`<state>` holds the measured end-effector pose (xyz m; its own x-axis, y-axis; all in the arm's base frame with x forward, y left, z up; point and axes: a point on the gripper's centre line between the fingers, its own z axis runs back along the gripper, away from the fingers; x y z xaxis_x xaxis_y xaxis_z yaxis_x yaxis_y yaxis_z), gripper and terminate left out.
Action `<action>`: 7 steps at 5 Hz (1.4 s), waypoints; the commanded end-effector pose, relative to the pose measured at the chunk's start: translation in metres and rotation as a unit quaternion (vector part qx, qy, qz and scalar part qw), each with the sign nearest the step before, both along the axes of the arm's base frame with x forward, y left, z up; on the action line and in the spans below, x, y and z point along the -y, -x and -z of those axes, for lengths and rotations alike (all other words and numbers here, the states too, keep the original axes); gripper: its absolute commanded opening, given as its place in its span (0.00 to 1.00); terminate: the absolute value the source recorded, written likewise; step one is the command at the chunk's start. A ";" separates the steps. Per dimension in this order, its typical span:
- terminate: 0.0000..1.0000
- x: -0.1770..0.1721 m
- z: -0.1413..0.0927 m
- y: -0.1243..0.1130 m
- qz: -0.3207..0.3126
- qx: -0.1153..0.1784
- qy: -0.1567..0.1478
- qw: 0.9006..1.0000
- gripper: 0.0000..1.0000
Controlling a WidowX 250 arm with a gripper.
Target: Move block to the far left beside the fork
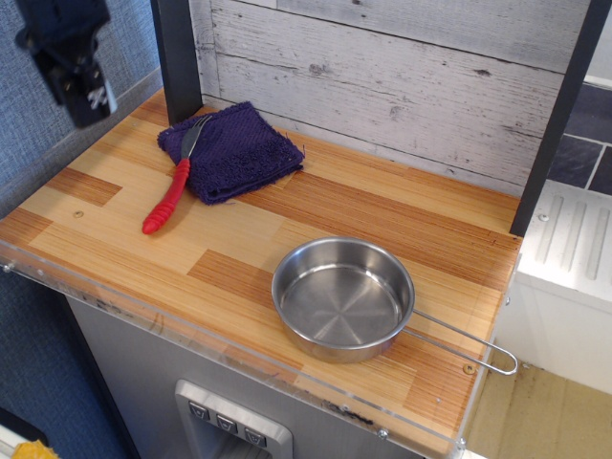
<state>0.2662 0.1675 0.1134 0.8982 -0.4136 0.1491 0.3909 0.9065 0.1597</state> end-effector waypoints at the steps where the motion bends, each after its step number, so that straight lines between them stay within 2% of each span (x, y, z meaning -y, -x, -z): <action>1: 0.00 -0.019 0.025 0.013 -0.039 -0.017 -0.038 0.998 0.00; 4: 0.00 -0.023 0.069 0.003 -0.037 -0.066 -0.034 0.997 0.00; 7: 0.00 -0.019 0.094 -0.002 -0.025 -0.083 -0.029 0.996 0.00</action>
<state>0.2743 0.1901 0.0114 0.9337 -0.3563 -0.0365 0.3580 0.9249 0.1284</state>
